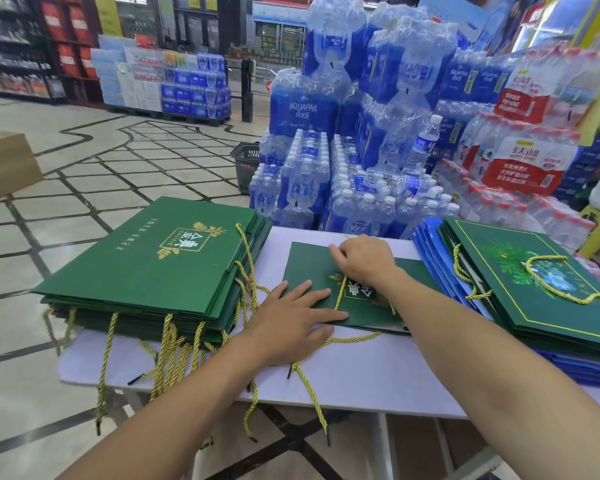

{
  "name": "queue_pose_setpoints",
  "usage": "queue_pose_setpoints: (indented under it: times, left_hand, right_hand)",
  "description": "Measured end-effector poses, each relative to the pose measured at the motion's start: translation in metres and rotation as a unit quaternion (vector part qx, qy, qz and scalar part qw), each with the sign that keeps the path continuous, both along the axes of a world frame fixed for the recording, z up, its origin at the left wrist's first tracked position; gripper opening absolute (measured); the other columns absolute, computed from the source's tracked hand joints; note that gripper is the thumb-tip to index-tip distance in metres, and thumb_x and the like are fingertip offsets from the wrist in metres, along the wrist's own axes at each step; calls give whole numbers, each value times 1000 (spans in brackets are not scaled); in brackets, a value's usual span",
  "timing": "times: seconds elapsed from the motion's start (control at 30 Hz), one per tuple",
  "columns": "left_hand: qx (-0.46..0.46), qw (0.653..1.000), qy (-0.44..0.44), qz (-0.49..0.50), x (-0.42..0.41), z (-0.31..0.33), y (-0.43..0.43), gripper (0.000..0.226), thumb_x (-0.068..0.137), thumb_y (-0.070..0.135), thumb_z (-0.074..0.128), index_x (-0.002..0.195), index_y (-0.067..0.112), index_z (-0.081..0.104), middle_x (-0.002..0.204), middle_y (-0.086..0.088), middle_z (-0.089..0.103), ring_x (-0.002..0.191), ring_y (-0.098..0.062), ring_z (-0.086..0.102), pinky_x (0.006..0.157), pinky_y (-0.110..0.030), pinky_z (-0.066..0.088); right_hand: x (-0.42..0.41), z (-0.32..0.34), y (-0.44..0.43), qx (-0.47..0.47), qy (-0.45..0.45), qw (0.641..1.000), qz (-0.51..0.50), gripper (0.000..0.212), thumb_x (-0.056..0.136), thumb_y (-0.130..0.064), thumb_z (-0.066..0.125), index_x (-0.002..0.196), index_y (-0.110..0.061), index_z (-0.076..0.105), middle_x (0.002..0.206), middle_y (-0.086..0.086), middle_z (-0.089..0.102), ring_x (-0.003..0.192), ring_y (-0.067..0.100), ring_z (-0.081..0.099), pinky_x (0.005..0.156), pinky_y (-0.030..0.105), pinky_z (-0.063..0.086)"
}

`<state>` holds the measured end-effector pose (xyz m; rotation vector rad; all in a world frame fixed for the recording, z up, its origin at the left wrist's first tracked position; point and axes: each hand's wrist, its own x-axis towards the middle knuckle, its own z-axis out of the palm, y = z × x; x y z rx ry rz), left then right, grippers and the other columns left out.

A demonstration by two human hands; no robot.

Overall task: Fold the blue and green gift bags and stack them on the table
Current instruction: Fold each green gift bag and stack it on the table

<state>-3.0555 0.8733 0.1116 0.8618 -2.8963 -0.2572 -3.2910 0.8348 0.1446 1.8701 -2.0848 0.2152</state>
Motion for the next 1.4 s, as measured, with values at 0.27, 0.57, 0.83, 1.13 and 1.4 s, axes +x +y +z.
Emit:
queue_pose_setpoints:
  times: [0.27,0.57,0.83,1.13,1.4]
  left_hand:
    - [-12,1000,13,0,2,-3,1,44,106,60,24,149,66,26,169,19,17,158,-12,2,127,-47,0]
    - [22,996,89,19,2,-5,-5,48,105,46,41,152,50,31,163,24,30,155,-4,15,128,-39,9]
    - [33,994,102,36,-5,5,-6,46,102,46,52,147,41,41,148,15,54,146,-9,38,119,-38,29]
    - [-148,975,158,56,-7,31,0,41,103,54,41,140,39,51,144,14,57,143,-14,44,119,-40,29]
    - [-79,857,483,158,-11,79,10,64,100,32,59,156,18,31,164,3,27,152,-12,23,122,-30,22]
  right_hand:
    - [-4,-9,0,4,-16,1000,-7,55,103,-50,35,68,-18,63,71,3,59,72,30,59,61,34,37]
    - [-6,18,38,61,-114,991,41,30,102,-44,46,94,-25,68,95,-7,60,88,15,56,72,36,48]
    - [21,23,120,173,-68,978,98,46,87,-68,50,120,-39,62,112,-17,58,107,9,53,85,37,51]
    - [38,24,140,80,96,987,101,36,105,-48,26,115,-27,54,118,-7,65,108,24,62,67,37,44]
    - [37,88,130,-57,69,996,9,28,107,-37,33,84,-25,45,83,1,68,79,32,67,63,39,51]
